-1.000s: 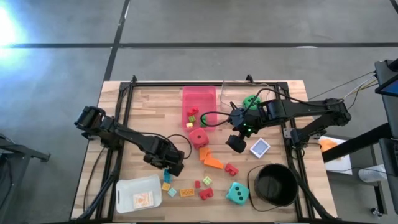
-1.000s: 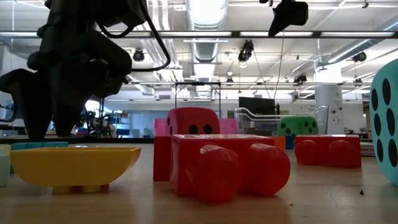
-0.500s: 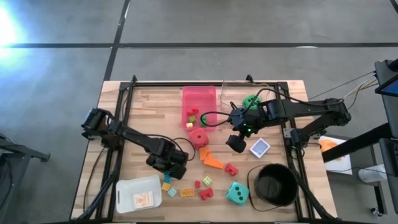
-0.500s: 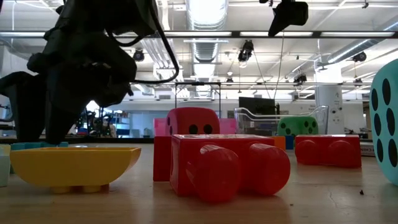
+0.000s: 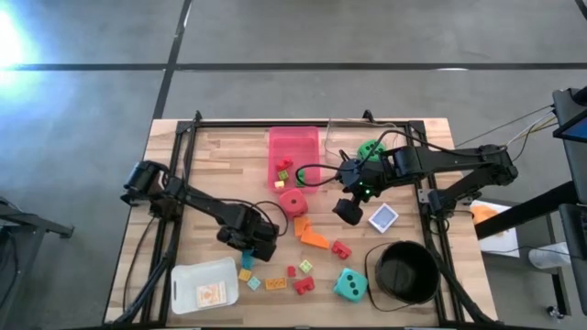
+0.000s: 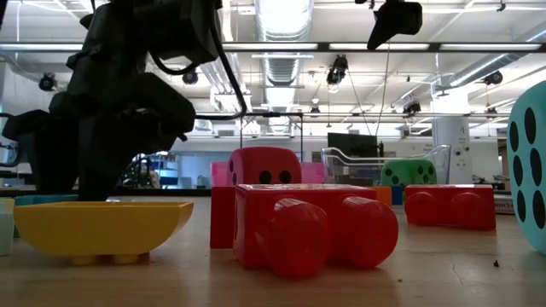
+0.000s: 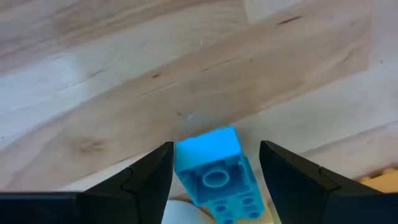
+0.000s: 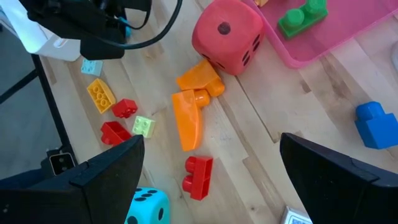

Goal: Pick & Place Toys
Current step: Put the blue game piece into the red bin, then put the red dice into the transparent bin

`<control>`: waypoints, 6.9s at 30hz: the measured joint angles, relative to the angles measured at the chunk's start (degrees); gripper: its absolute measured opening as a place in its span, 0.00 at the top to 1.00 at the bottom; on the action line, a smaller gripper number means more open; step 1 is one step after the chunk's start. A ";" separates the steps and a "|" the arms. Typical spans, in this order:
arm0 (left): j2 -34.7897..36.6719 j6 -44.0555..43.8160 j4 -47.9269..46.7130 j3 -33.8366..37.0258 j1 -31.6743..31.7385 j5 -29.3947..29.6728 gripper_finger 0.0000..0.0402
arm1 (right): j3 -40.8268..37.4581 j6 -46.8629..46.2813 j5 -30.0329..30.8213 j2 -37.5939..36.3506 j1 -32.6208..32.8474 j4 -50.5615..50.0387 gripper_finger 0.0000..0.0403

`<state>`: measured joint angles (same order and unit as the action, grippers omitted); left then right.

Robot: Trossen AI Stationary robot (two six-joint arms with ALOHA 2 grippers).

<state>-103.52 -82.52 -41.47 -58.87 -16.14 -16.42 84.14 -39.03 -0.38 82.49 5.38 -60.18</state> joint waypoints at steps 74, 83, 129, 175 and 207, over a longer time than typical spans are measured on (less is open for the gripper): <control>11.56 43.73 3.22 -13.82 43.49 14.54 0.66 | 0.00 0.02 0.00 0.01 0.01 1.05 0.09; 4.12 52.52 3.33 -16.67 44.50 11.86 0.66 | 0.00 0.36 2.78 0.01 -0.01 3.49 0.09; -7.44 62.62 3.07 -23.59 36.88 10.76 0.66 | -8.50 -19.50 13.45 -17.19 -5.04 0.98 0.09; -8.77 61.50 4.34 -20.68 35.08 8.24 0.36 | -8.41 -18.54 9.27 -17.26 -5.02 2.05 0.09; 14.51 45.59 -5.93 -20.24 21.21 21.09 0.14 | -8.78 -10.25 12.04 -13.93 -4.91 6.20 0.09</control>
<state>-89.01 -36.93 -47.40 -79.12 5.07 4.67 75.36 -49.28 11.66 68.56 0.47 -53.98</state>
